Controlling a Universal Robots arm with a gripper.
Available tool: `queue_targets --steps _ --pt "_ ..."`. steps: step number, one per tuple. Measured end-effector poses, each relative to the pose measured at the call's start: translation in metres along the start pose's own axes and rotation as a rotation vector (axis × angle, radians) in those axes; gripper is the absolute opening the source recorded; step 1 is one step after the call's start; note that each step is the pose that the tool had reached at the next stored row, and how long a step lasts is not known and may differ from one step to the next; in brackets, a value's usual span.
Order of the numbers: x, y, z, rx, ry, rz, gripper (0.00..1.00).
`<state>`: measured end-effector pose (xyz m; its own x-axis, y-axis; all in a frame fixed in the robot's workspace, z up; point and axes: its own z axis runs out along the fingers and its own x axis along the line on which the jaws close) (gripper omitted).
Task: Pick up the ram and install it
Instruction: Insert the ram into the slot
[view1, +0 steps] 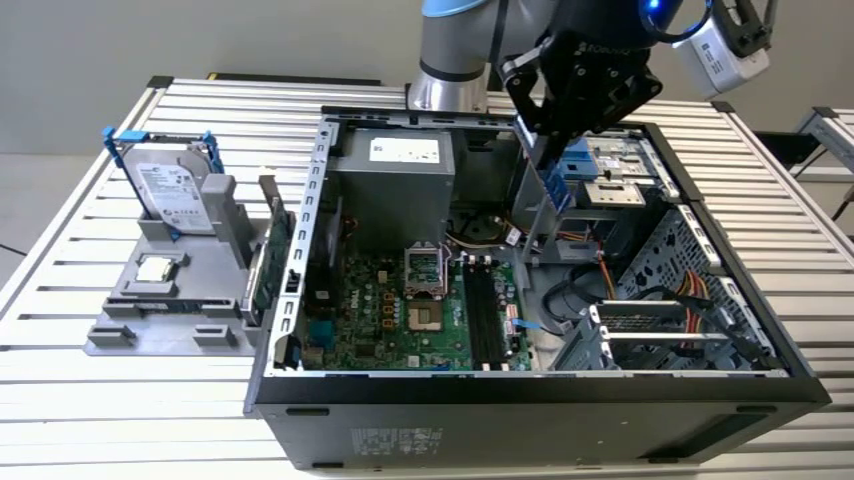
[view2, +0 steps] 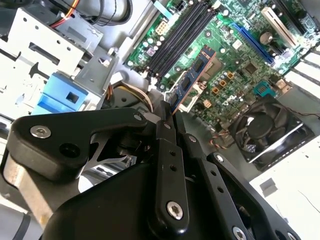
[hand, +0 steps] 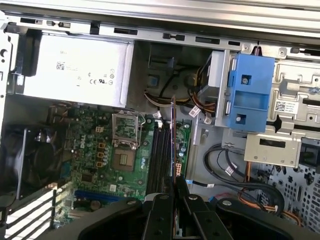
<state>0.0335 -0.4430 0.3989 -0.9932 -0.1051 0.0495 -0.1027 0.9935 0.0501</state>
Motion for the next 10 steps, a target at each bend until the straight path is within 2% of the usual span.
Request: queue_targets --steps 3,7,10 --pt "-0.0001 -0.0003 0.0015 -0.0083 -0.0120 -0.001 0.00" --pt "-0.0002 -0.0006 0.0044 -0.0095 -0.0298 -0.002 0.00" --pt "-0.0004 -0.0008 0.0069 -0.0095 -0.0313 -0.001 0.00"
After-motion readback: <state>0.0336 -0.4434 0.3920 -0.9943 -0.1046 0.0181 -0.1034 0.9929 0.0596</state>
